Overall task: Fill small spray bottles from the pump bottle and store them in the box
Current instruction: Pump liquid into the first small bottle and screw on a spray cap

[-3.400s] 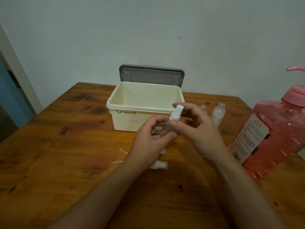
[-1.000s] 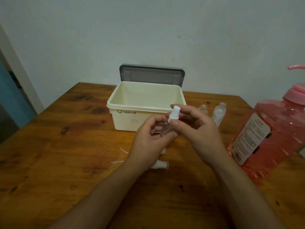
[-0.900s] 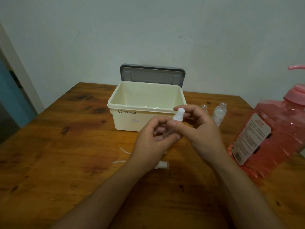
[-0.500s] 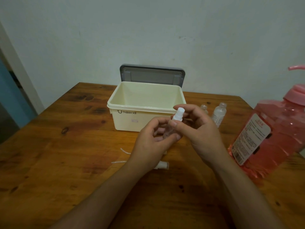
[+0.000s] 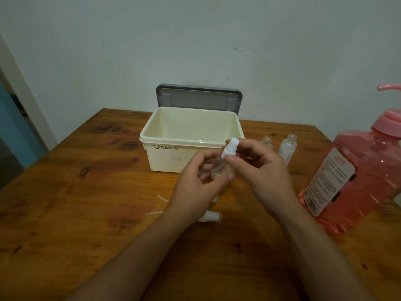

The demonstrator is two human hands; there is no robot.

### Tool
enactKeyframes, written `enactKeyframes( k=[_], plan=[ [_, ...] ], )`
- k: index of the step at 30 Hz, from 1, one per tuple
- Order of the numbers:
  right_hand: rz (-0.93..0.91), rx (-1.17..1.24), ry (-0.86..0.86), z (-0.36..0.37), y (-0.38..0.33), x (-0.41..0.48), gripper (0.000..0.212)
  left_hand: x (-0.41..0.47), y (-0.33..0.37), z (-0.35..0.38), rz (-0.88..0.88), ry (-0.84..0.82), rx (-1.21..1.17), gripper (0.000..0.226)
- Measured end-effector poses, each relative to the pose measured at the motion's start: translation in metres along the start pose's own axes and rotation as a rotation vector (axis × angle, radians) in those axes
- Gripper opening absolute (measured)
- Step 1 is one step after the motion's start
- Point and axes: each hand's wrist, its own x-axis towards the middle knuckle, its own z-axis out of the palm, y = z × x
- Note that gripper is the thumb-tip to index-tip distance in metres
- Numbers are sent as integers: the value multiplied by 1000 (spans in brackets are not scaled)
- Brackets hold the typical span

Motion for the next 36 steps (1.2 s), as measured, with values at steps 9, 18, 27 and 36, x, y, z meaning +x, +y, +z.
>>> enactKeyframes(
  k=[9,18,27,36],
  plan=[
    [77,-171,6,1,17,5,29,2,8,-7,71,247,8,27],
    [106,-249,-59,2,26,6,27,1,8,-7,70,208,-1,26],
    [136,-271,-97,1,29,7,31,0,10,-6,82,181,-7,24],
    [117,-240,-75,1,22,5,29,0,10,-6,72,198,-3,24]
  ],
)
